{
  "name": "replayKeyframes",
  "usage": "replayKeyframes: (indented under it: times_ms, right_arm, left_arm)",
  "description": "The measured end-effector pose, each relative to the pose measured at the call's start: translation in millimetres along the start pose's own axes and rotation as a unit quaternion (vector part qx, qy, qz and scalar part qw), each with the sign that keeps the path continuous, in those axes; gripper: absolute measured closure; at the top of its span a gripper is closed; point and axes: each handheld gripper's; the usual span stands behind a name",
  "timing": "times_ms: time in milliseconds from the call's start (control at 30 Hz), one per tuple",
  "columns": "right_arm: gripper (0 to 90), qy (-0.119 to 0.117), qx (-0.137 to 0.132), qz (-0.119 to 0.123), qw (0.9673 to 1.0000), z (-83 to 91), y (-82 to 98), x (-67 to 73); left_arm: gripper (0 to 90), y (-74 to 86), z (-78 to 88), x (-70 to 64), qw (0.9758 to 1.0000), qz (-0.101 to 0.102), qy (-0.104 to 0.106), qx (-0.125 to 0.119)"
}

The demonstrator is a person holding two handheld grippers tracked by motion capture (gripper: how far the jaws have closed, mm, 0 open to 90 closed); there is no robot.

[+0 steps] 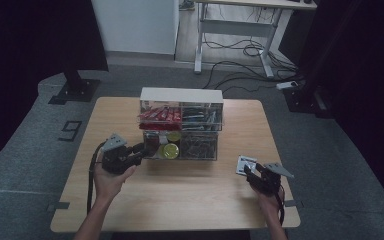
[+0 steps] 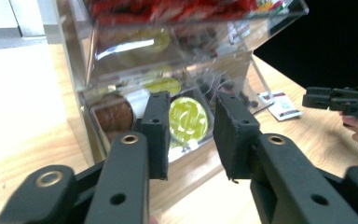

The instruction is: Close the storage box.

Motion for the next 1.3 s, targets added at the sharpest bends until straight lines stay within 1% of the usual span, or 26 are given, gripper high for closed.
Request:
replayKeyframes:
  times_ms: [100,133,200,233,267,333,500,633,700,767,900,933,1100,1300]
  right_arm:
    - [44.2,-0.004,0.001,0.002,1.0,0.2,0.6,0.1]
    - [44.1,-0.004,0.002,0.003,1.0,0.4,0.8,0.0]
    - [43.9,-0.005,0.003,0.003,1.0,0.4,1.5,-0.2]
    - [43.8,-0.007,0.002,0.004,1.0,0.4,1.8,-0.2]
    - [43.7,-0.008,0.003,0.005,1.0,0.7,2.1,-0.2]
    - [43.6,-0.011,0.002,0.007,0.9999,1.5,2.6,0.2]
    - [42.5,-0.019,0.003,0.017,0.9997,1.3,5.3,2.7]
    - [41.6,-0.029,0.007,0.024,0.9993,0.0,7.8,5.4]
    - [41.4,-0.033,0.009,0.027,0.9991,-0.4,9.0,6.5]
    - [41.2,-0.037,0.01,0.029,0.9989,-0.9,10.0,7.6]
    - [41.1,-0.042,0.012,0.034,0.9985,-1.1,11.2,9.4]
    - [41.0,-0.042,0.012,0.034,0.9985,-1.2,11.3,9.6]
    - [40.6,-0.043,0.013,0.034,0.9984,-1.5,11.8,9.5]
    - [39.6,-0.048,0.015,0.037,0.9981,-1.3,11.2,10.9]
  left_arm:
    - [61.3,13.1,-1.7,0.7,1.0,-0.003,-0.005,0.007]
    - [60.1,17.6,-2.6,1.1,0.9999,-0.008,-0.006,0.012]
    - [57.5,26.7,-3.8,1.7,0.9997,-0.011,-0.009,0.02]
    - [56.0,26.7,-3.8,1.7,0.9997,-0.011,-0.009,0.02]
    - [54.3,36.4,-4.8,3.2,0.9995,-0.013,-0.009,0.029]
    - [51.7,45.9,-6.1,5.9,0.9992,-0.012,-0.013,0.035]
    - [45.6,67.3,-10.7,16.4,0.9982,0.008,-0.022,0.056]
    - [44.3,82.9,-14.8,24.2,0.9968,0.025,-0.03,0.07]
    - [44.1,89.3,-17.2,27.0,0.9959,0.026,-0.036,0.079]
    - [43.6,93.4,-19.4,28.9,0.9947,0.025,-0.041,0.091]
    - [43.0,98.2,-20.1,33.2,0.9938,0.032,-0.047,0.096]
    - [42.9,98.6,-20.4,33.6,0.9935,0.031,-0.049,0.098]
    - [42.6,97.0,-19.3,34.4,0.994,0.035,-0.049,0.091]
    - [41.9,97.5,-21.0,34.8,0.9938,0.038,-0.05,0.092]
Point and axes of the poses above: each handheld gripper's, and its own axes: z roughly backward along the jaws, y roughly out of its underside, x roughly to its left, and after that the axes turned 8 degrees about y, right-handed
